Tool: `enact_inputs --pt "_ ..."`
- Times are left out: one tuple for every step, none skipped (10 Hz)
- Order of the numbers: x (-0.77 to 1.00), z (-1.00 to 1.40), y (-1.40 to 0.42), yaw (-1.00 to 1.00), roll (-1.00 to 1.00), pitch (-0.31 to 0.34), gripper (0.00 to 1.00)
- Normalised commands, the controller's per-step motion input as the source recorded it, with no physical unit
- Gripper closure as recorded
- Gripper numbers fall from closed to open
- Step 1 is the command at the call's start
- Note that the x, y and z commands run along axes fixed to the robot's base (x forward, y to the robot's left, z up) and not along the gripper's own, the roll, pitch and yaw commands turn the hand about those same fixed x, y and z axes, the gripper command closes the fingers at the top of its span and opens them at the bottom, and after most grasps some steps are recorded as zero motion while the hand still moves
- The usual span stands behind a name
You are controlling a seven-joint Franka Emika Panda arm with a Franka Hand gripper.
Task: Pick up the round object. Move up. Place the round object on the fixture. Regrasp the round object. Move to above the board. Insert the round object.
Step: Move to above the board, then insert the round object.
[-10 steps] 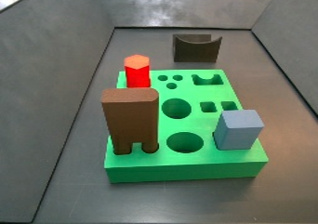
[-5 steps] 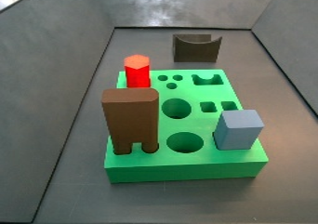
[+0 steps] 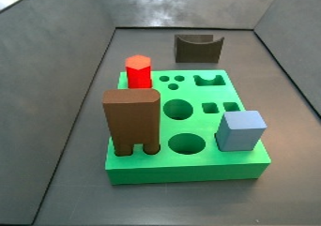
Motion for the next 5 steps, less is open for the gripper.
enact_inputs --pt "-0.06 -0.01 0.02 -0.04 -0.47 -0.055 1.00" --pt "-0.05 0.00 0.01 -0.01 -0.24 -0.042 1.00" --pt "-0.04 0.00 0.00 0.00 0.00 0.000 1.00" --pt "-0.03 -0.20 -0.18 -0.10 0.00 -0.067 1.00" --pt "0.27 -0.41 -0.32 0.00 0.00 -0.021 1.00"
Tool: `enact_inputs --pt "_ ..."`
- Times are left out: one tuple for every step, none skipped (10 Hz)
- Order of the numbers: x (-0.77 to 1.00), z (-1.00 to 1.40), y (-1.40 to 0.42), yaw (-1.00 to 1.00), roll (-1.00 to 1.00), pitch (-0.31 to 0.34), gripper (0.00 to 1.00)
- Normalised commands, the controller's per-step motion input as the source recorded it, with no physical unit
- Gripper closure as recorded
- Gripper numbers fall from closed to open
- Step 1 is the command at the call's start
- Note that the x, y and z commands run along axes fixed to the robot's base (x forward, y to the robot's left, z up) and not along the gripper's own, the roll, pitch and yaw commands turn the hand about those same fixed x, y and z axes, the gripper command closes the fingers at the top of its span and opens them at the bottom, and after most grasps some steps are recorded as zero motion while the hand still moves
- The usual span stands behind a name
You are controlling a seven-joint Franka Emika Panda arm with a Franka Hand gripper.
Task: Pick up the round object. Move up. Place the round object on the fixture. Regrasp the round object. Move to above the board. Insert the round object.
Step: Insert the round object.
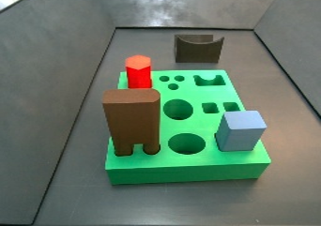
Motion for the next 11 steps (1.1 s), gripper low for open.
enact_inputs --pt "0.41 -0.47 -0.39 0.00 0.00 -0.001 1.00" --pt "0.39 -0.53 -0.38 0.00 0.00 0.000 1.00" --pt "0.48 -0.55 -0.31 0.00 0.00 0.000 1.00" --pt "0.33 -0.53 -0.27 0.00 0.00 0.000 1.00" --pt "0.31 -0.47 -0.22 0.00 0.00 0.000 1.00" --pt "0.16 -0.43 -0.13 0.00 0.00 0.000 1.00" --pt "0.15 -0.37 -0.09 0.00 0.00 0.000 1.00" --pt "0.14 -0.35 -0.05 0.00 0.00 0.000 1.00" --pt "0.00 -0.38 -0.01 0.00 0.00 -0.026 1.00" --pt "0.00 -0.40 -0.03 0.00 0.00 -0.026 1.00" --pt "0.00 -0.42 -0.06 0.00 0.00 -0.034 1.00"
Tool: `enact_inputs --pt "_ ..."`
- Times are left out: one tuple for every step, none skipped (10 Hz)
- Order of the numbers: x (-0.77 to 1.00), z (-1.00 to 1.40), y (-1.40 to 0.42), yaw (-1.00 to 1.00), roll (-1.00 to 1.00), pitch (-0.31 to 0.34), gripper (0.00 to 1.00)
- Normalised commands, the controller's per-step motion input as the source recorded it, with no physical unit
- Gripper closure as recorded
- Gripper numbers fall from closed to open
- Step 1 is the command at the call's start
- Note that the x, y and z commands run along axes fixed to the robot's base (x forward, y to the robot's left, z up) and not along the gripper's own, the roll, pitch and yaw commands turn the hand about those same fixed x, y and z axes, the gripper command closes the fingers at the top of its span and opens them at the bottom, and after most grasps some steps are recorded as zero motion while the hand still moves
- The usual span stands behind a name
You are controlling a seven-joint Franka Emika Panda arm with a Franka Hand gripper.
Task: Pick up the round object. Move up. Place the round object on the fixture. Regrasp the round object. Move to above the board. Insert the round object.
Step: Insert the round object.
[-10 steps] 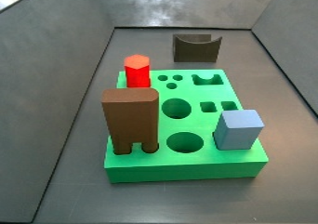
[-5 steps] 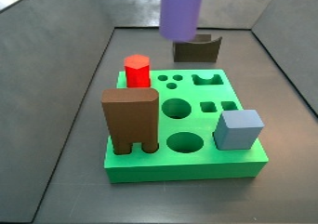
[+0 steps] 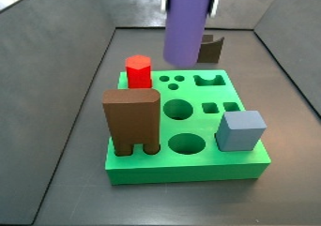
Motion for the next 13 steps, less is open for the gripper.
enact_inputs --pt "0.00 -0.45 -0.08 0.00 0.00 -0.053 1.00" --pt "0.00 -0.49 -0.09 0.00 0.00 -0.041 1.00" --pt "0.00 -0.52 -0.09 0.00 0.00 -0.061 1.00" --pt "0.00 -0.52 -0.10 0.00 0.00 -0.049 1.00" --pt "0.00 -0.51 -0.09 0.00 0.00 -0.063 1.00" --pt "0.00 -0.50 -0.08 0.00 0.00 -0.056 1.00" --pt "0.00 -0.49 -0.07 0.00 0.00 -0.051 1.00" --pt "0.00 -0.47 -0.06 0.00 0.00 -0.053 1.00" --pt "0.07 -0.45 0.00 0.02 0.02 -0.039 1.00" --pt "0.19 -0.35 0.00 0.07 0.02 -0.013 1.00" --pt "0.28 -0.32 0.00 0.09 0.04 0.000 1.00" --pt "0.27 -0.31 0.00 0.07 0.04 0.000 1.00" --pt "0.30 -0.31 0.01 0.07 0.03 0.000 1.00"
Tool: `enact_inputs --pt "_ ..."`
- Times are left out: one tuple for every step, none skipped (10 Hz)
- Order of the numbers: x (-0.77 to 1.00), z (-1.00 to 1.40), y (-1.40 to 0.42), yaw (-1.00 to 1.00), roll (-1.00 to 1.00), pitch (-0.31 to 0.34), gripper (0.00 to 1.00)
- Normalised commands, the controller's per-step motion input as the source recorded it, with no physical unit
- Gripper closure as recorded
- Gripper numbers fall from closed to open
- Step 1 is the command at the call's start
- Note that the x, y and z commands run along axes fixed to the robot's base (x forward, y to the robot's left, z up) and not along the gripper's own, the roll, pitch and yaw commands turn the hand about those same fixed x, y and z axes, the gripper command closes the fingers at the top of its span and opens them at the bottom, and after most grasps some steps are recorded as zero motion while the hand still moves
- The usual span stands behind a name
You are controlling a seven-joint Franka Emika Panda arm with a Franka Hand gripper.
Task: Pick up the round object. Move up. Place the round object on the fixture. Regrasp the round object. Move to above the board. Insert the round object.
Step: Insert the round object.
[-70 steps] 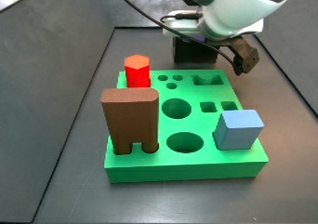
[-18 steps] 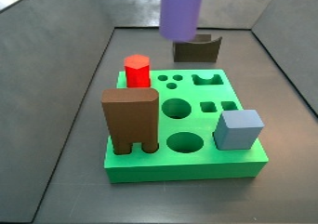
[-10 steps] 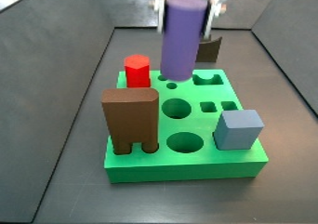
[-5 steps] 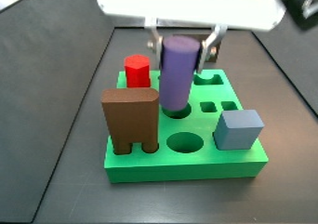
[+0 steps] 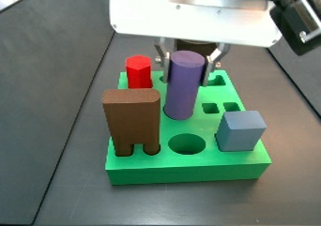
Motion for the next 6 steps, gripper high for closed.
enact_inputs --pt "0.23 -0.32 0.04 0.05 0.02 0.000 1.00" --pt "0.07 -0.42 0.06 0.05 0.04 -0.021 1.00" --pt "-0.06 -0.60 0.00 0.03 0.15 -0.114 1.00" --pt "-0.24 -0.67 -0.02 0.07 0.32 -0.153 1.00" --pt "-0.33 -0.57 -0.13 0.02 0.32 -0.217 1.00" --pt "0.00 0.00 0.00 0.00 0.00 0.000 1.00"
